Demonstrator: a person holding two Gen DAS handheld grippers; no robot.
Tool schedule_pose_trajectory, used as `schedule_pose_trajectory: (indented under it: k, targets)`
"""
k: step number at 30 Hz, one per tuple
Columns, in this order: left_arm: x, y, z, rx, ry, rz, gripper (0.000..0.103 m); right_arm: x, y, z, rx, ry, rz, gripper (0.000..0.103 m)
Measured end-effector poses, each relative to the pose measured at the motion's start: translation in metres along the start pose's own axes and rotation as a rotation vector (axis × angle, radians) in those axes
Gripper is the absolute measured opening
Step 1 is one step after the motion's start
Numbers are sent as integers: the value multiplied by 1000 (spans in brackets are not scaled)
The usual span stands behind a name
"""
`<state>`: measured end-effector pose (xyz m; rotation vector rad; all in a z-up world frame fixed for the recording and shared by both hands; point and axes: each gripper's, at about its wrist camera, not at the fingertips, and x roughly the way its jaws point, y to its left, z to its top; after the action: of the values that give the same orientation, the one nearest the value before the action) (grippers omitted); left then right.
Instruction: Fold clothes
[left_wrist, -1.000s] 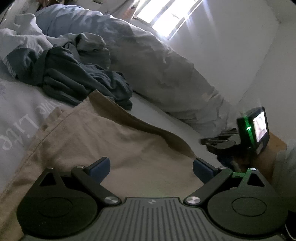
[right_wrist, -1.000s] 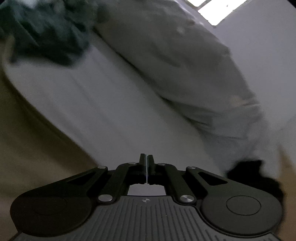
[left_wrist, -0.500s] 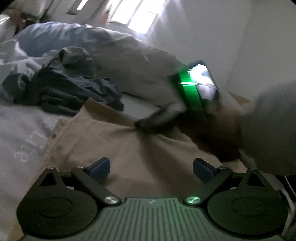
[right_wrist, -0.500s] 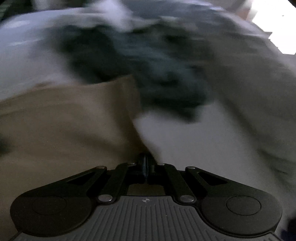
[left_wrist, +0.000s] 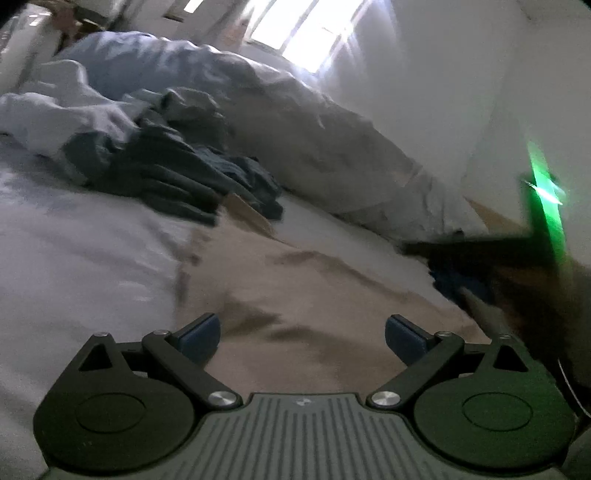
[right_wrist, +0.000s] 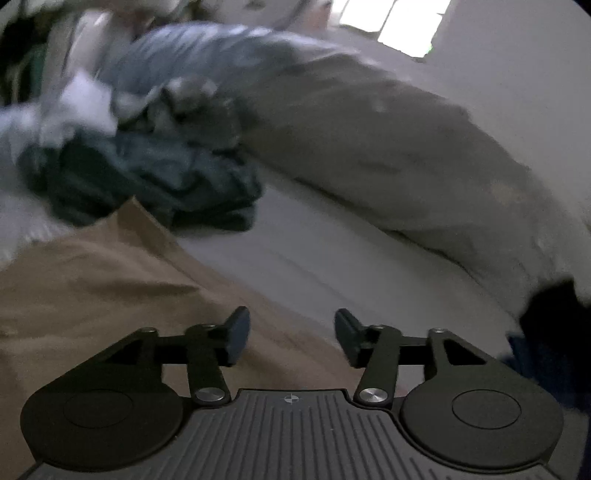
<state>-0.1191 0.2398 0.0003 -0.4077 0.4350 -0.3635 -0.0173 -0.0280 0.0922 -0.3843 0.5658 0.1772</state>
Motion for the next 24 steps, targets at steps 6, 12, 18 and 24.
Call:
schedule_pose_trajectory:
  k: [6,12,18,24]
  targets:
    - [-45,26,9,-143,-83,72,101,-98,-48,-62,135,-14,-80,73]
    - [-92,53,10,-371,-125,113,101,-178,-81,-129,419,-106,-113,79]
    - [-108,47,-11,-521,-1,38,101,-202,-77,-162,579,-154,-103,83]
    - [-85,46,-19,-585,87,-14,99,-217,-88,-180,714,-182,-89,91]
